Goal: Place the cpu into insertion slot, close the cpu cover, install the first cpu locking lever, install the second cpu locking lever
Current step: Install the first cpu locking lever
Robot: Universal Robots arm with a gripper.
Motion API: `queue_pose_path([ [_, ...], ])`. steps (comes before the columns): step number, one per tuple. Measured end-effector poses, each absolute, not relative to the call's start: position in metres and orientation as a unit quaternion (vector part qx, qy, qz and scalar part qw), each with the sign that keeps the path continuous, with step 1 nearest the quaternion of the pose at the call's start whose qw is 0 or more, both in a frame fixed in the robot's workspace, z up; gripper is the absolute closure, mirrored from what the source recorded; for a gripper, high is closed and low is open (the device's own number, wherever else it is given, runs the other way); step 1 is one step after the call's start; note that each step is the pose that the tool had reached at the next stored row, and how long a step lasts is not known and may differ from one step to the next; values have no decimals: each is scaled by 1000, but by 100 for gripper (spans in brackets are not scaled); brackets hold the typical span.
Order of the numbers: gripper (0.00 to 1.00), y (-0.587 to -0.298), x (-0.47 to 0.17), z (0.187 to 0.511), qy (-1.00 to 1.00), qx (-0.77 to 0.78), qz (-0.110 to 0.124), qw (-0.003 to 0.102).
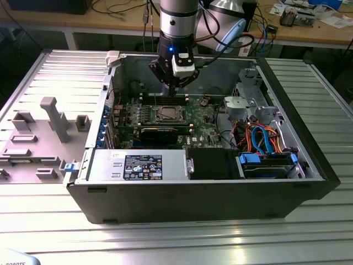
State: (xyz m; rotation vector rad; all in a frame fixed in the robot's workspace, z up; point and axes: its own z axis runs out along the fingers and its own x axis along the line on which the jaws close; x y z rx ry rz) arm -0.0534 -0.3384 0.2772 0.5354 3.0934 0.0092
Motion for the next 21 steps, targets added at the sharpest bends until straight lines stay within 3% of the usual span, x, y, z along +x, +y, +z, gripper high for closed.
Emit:
queue_pose_path([
  [21,89,-338,-54,277,999,51,4,5],
])
